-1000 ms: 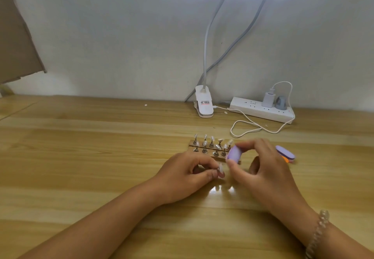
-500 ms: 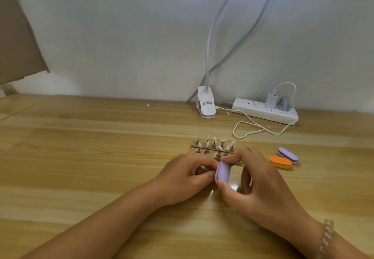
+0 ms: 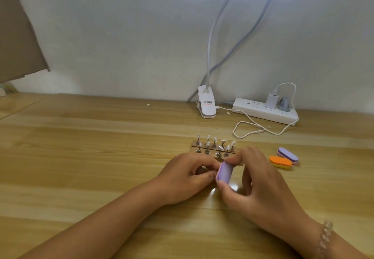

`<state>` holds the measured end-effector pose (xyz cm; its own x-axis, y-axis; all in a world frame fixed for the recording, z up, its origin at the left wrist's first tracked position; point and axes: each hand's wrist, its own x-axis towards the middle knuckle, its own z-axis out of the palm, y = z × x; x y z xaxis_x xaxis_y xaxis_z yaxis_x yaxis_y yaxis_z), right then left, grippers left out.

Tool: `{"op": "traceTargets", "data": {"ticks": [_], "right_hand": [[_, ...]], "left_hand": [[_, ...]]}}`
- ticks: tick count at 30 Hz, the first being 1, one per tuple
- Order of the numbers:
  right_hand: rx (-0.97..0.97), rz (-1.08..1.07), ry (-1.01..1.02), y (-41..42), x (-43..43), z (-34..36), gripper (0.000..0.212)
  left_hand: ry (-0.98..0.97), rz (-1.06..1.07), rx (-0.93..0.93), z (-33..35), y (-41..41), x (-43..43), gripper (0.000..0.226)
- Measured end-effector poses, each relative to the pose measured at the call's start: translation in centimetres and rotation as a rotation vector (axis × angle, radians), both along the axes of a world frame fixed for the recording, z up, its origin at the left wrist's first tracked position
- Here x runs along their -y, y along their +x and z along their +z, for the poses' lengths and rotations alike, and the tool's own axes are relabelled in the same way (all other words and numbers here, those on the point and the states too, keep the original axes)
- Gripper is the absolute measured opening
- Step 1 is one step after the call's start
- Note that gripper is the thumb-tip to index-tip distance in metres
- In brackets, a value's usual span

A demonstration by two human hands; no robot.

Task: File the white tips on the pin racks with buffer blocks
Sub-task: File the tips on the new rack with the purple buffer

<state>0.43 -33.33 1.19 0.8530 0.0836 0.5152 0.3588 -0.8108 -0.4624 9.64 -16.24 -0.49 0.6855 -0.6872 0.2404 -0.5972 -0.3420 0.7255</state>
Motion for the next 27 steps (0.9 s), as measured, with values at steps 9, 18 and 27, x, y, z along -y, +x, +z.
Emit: {"op": "traceTargets", "data": {"ticks": [9, 18, 27], "right_hand": [[-0.003, 0.022, 0.066, 0.4, 0.1, -0.5, 0.027], [0.009, -0.025, 0.278, 0.8, 1.0, -0.6, 0.027], [0.06, -0.021, 0.023, 0.5, 0.4, -0.4, 0.029]], "left_hand": [[0.013, 0.001, 0.006, -0.1, 0.1, 0.1, 0.014], [-0.101, -0.005, -0.027, 0.0, 0.0, 0.1, 0.013], [-0.107, -0.027, -0.04, 0.4, -0.1, 0.1, 0.015]]}}
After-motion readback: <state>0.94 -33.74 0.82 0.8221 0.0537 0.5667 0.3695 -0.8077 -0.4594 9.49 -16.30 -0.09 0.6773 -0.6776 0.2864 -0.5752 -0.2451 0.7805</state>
